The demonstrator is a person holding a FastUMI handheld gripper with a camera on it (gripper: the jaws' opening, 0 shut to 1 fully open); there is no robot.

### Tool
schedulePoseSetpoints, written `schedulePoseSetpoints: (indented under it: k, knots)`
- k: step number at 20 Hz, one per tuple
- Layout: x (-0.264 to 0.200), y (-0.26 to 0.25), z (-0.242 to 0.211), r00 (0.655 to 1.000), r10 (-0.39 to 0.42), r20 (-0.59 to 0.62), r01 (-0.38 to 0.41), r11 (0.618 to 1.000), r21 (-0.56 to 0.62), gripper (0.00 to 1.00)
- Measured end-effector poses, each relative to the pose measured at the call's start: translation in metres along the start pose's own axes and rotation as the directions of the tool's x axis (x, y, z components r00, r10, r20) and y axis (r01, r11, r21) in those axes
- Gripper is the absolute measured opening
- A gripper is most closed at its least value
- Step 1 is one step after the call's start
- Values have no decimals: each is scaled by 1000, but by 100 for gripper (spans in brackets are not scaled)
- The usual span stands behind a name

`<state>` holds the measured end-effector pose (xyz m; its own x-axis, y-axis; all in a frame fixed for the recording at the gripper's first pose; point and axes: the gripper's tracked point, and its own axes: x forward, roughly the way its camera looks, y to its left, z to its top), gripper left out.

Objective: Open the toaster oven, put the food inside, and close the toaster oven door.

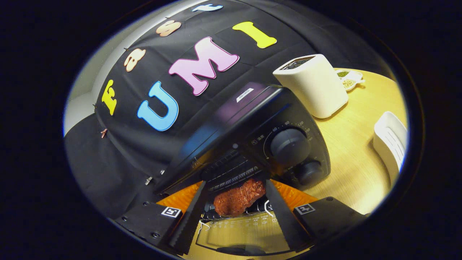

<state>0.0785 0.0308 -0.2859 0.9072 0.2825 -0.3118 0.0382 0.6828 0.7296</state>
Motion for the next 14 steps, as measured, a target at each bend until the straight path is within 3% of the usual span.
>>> schedulePoseSetpoints:
  k: [4,10,14]
  knots:
    - [-14,2,9,1000,-5,12,5,999,-38,98]
    - [-48,-17,24,996,-78,34,83,977,-196,98]
    - [-77,-9,19,997,-73,6,72,972,-223,98]
